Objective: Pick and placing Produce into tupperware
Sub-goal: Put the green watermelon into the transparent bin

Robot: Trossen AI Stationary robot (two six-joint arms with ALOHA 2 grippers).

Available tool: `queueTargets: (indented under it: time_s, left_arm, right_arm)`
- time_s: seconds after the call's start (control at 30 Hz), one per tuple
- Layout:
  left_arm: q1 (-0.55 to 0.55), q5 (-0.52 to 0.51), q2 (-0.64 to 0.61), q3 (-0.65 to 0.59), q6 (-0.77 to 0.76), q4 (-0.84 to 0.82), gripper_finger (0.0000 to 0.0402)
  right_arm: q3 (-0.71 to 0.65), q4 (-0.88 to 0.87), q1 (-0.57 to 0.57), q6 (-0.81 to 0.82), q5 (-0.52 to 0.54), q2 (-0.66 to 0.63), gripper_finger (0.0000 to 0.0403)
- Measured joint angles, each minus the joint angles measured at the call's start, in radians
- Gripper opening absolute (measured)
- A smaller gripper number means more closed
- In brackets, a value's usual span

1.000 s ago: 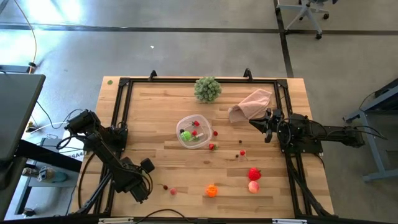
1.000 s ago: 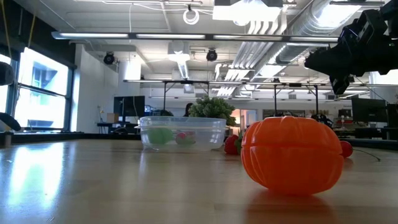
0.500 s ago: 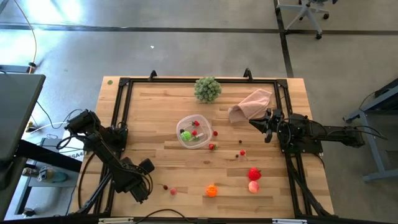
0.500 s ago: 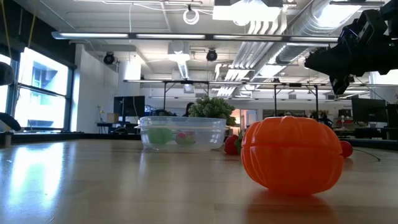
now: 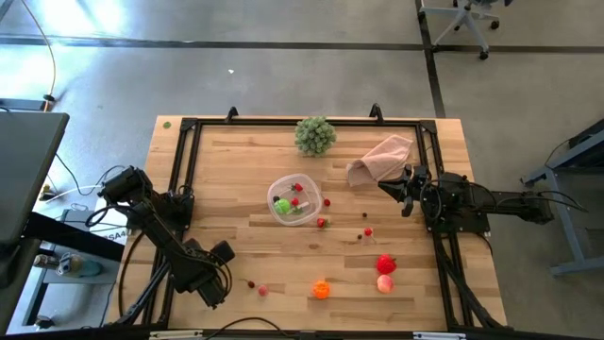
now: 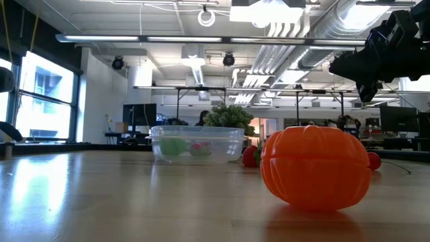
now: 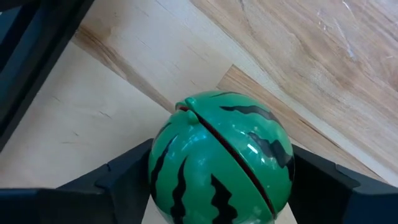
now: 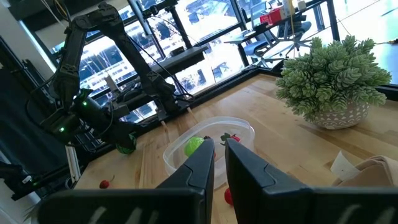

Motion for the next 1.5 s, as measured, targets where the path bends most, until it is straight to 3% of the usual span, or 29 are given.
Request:
queueTargets:
  time_s: [0.2, 0.43, 0.6, 0.8, 1.2, 1.5]
  left_arm:
    - [0.0, -0.009, 0.0, 0.0, 0.002, -0.008, 0.0275]
    - [0.0, -0.051, 0.0, 0.032, 0.043, -0.077, 0.0299]
    - [0.001, -0.139, 0.0, 0.09, 0.053, -0.17, 0.0296]
    - [0.084, -0.198, -0.003, 0.181, 0.111, -0.292, 0.0278]
    - [0.423, -0.434, -0.004, 0.447, 0.646, -0.449, 0.0301]
    - [0.716, -0.454, -0.002, 0.531, 1.279, -0.193, 0.0293]
  right_arm:
    - [0.0, 0.0, 0.0, 0.0, 0.0, 0.0, 0.003]
    - [0.0, 0.0, 0.0, 0.0, 0.0, 0.0, 0.003]
    - [0.0, 0.0, 0.0, 0.0, 0.0, 0.0, 0.003]
    - [0.0, 0.0, 0.0, 0.0, 0.0, 0.0, 0.003]
    - [0.0, 0.0, 0.0, 0.0, 0.0, 0.0, 0.003]
    - [0.0, 0.0, 0.0, 0.0, 0.0, 0.0, 0.003]
